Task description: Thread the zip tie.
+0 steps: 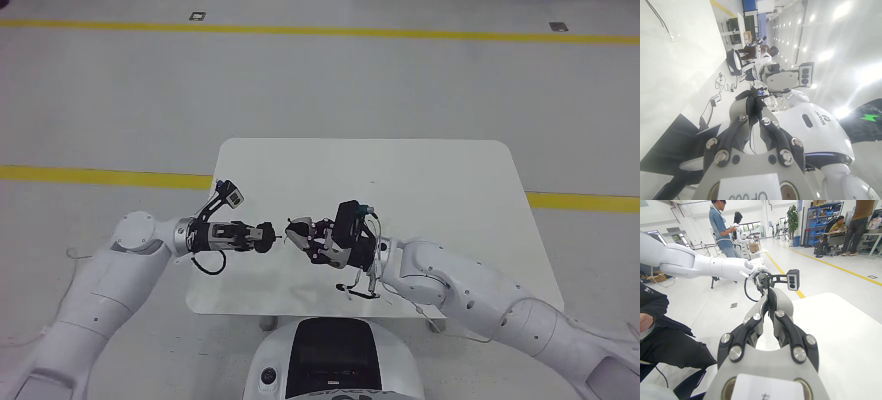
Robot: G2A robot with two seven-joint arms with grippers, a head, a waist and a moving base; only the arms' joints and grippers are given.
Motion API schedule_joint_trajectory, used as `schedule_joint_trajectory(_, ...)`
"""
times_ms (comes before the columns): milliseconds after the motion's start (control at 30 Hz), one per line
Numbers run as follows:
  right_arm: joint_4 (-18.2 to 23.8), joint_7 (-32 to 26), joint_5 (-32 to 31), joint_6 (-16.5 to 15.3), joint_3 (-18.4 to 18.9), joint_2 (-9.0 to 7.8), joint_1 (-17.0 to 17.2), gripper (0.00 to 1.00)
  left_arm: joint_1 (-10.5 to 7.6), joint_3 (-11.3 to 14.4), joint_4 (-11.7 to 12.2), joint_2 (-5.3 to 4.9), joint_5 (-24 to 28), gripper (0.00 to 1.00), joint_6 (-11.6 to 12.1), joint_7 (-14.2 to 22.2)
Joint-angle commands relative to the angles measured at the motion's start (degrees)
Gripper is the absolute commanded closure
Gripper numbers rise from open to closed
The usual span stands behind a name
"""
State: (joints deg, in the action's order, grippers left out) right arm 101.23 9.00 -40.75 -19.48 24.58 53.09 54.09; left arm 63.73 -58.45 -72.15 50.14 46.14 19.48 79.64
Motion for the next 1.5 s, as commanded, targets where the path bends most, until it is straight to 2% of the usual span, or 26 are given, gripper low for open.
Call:
schedule_joint_trajectory(0,0.0,0.0,0.0,0.0,0.0,0.0,0.0,1.0,0.0,0.0,0.0,0.0,0.0,1.0,0.0,0.0)
schedule_joint_trajectory(100,0.0,0.0,0.0,0.0,0.0,0.0,0.0,1.0,0.38,0.09,-0.66,0.03,-0.3,1.0,-0.44,-1.32)
schedule_joint_trajectory(200,0.0,0.0,0.0,0.0,0.0,0.0,0.0,1.0,0.71,-0.27,-0.59,-0.17,-0.14,1.0,-1.16,0.0)
schedule_joint_trajectory(333,0.0,0.0,0.0,0.0,0.0,0.0,0.0,1.0,0.59,0.54,-0.52,-0.68,1.04,1.0,-1.51,0.0)
schedule_joint_trajectory(500,0.0,0.0,0.0,0.0,0.0,0.0,0.0,1.0,-0.59,3.72,-0.83,-1.9,3.22,1.0,-1.53,0.0)
schedule_joint_trajectory(667,0.0,0.0,0.0,0.0,0.0,0.0,0.0,1.0,-2.3,6.56,0.63,-3.26,5.83,1.0,-0.37,0.0)
schedule_joint_trajectory(833,0.0,0.0,0.0,0.0,0.0,0.0,0.0,1.0,-3.69,9.38,0.2,-4.63,8.19,1.0,0.0,0.0)
schedule_joint_trajectory(1133,0.42,0.44,-2.63,0.0,0.9,0.52,0.97,1.0,-3.69,9.38,0.2,-4.63,8.19,1.0,0.0,0.0)
schedule_joint_trajectory(1467,-2.02,1.67,-2.94,0.0,-2.91,1.79,-2.98,1.0,-3.69,9.38,0.2,-4.63,8.19,1.0,0.0,0.0)
